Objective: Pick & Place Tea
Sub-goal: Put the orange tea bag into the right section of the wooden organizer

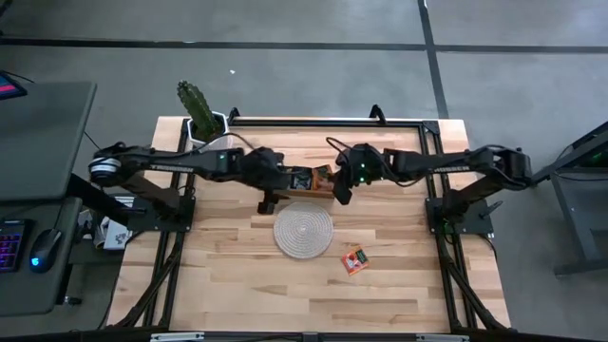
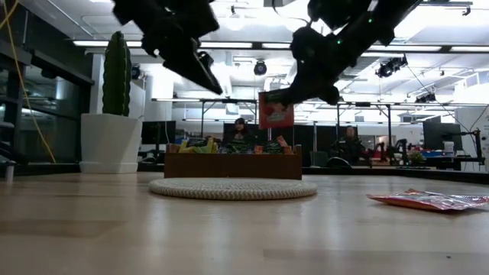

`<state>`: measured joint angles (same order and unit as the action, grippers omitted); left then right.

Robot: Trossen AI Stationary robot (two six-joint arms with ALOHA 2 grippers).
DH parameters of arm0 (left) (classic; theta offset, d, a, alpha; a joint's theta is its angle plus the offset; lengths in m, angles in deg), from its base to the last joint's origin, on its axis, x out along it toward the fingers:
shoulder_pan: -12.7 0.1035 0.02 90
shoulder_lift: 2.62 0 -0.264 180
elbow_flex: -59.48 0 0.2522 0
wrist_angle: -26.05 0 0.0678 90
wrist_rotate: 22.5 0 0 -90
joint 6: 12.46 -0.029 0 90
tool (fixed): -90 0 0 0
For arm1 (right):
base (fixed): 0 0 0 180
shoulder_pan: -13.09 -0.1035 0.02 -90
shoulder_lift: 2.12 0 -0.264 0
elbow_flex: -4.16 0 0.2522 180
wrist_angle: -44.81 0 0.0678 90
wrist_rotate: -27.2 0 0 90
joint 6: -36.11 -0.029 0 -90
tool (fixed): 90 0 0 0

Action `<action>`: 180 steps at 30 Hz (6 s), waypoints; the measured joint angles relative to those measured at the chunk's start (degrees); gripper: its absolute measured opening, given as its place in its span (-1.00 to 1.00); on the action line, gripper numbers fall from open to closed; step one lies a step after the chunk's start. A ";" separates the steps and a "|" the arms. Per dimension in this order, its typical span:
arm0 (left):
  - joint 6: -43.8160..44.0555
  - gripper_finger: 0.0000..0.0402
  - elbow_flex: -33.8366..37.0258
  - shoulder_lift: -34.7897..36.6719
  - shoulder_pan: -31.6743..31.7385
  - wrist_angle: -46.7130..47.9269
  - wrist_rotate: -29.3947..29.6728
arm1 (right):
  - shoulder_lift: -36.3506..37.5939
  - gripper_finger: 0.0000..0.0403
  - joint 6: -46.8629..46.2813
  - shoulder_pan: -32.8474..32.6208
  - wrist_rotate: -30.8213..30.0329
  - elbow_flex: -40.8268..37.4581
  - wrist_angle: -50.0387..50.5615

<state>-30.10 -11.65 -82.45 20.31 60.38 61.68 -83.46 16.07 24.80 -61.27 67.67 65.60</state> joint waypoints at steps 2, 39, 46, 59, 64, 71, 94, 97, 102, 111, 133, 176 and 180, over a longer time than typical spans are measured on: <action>1.97 0.06 4.50 3.28 0.00 -2.95 -1.76 | -0.67 -1.00 2.04 1.57 2.08 0.00 -0.37; 11.64 0.06 21.50 20.45 -0.11 -17.59 -8.72 | -9.73 -0.38 4.91 7.44 8.86 0.02 -3.43; 11.68 0.06 21.49 20.43 -0.13 -17.59 -9.07 | -7.35 -0.21 -0.80 7.12 6.62 0.01 -0.04; 13.95 0.06 21.39 14.83 -0.78 -24.42 -13.96 | 11.52 -0.83 -11.50 -5.33 -12.58 0.04 16.76; 16.38 -0.01 21.39 9.23 -4.76 -32.84 -12.75 | 14.21 -0.96 -18.81 -12.55 -18.08 0.04 24.49; 20.01 -0.75 21.39 1.29 -11.43 -39.66 -7.43 | 14.29 -0.95 -35.78 -22.25 -22.32 0.04 41.35; 16.66 -1.00 -15.98 -29.34 -21.06 -25.32 0.79 | 14.25 -0.99 -69.48 -50.99 -28.78 -0.01 52.89; 16.08 -1.00 -24.32 -34.00 -21.63 -20.02 1.20 | 15.49 -0.97 -71.94 -52.48 -26.96 -3.14 48.91; 16.67 -1.00 -31.79 -38.94 -22.80 -15.37 1.50 | 21.08 -0.99 -73.21 -54.81 -26.50 -17.30 26.77; 23.85 -1.00 -33.00 -41.85 -23.80 -15.26 3.87 | 26.37 -0.99 -73.11 -53.28 -22.06 -29.79 8.96; 32.25 -1.00 -32.84 -45.40 -24.17 -16.70 7.63 | 26.14 -0.97 -68.11 -42.85 -10.17 -30.01 1.14; 21.94 -1.00 -32.61 -49.00 -23.87 -22.32 14.34 | 26.12 -0.99 -71.69 -42.87 -17.93 -29.99 -3.94; 21.91 -1.00 -32.76 -48.64 -24.14 -22.43 15.68 | 26.12 -0.98 -71.69 -42.87 -17.91 -29.99 -3.79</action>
<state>-8.20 -44.41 -131.09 -3.82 37.94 77.36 -57.34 -55.62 -18.07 -79.18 37.69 61.81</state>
